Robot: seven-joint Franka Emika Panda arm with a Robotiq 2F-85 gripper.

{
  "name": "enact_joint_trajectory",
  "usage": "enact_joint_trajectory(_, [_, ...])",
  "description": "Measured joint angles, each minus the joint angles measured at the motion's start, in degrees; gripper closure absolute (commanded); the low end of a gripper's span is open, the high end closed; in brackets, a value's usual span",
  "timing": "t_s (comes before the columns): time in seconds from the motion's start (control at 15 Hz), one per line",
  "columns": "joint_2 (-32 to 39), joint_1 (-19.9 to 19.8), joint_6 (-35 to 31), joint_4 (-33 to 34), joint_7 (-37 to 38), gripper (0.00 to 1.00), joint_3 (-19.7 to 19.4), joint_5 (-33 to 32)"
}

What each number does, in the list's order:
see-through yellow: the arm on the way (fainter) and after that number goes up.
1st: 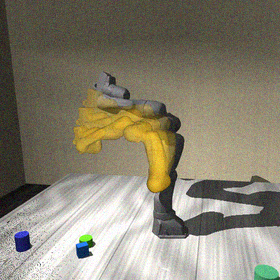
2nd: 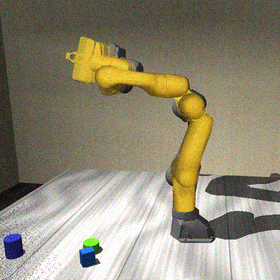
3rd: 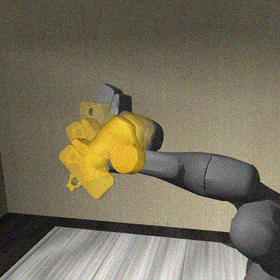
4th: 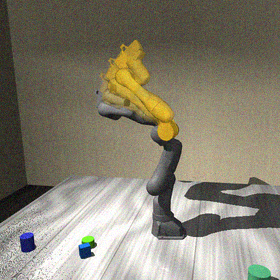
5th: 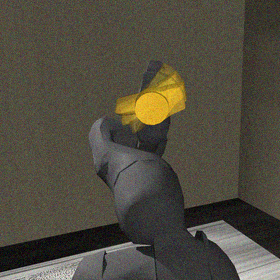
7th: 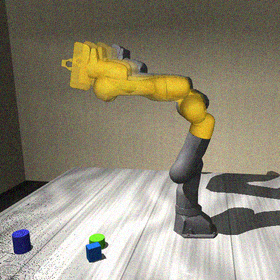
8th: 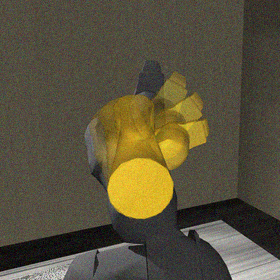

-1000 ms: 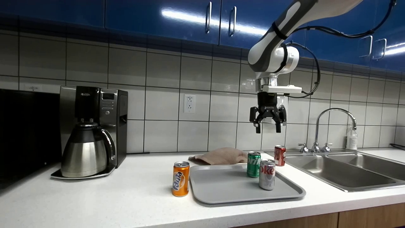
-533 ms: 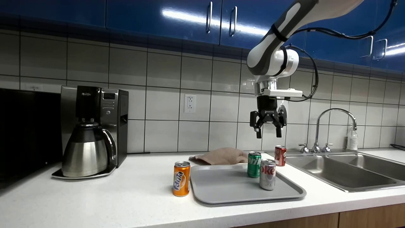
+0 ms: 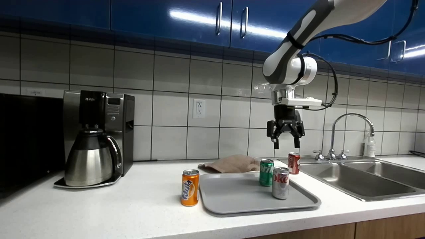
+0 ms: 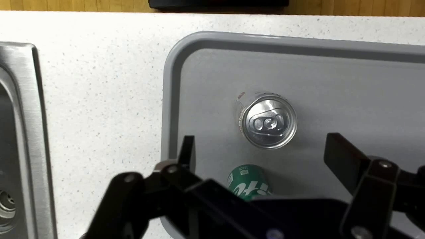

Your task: Remove the orange, grey and green cans from the tray

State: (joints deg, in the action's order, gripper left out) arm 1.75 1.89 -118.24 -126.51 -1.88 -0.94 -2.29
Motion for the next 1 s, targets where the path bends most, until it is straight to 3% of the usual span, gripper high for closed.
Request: enact_joint_trajectory(1.0, [2.73,0.46,-9.47,-4.18,-0.01,0.00,1.03,-2.21])
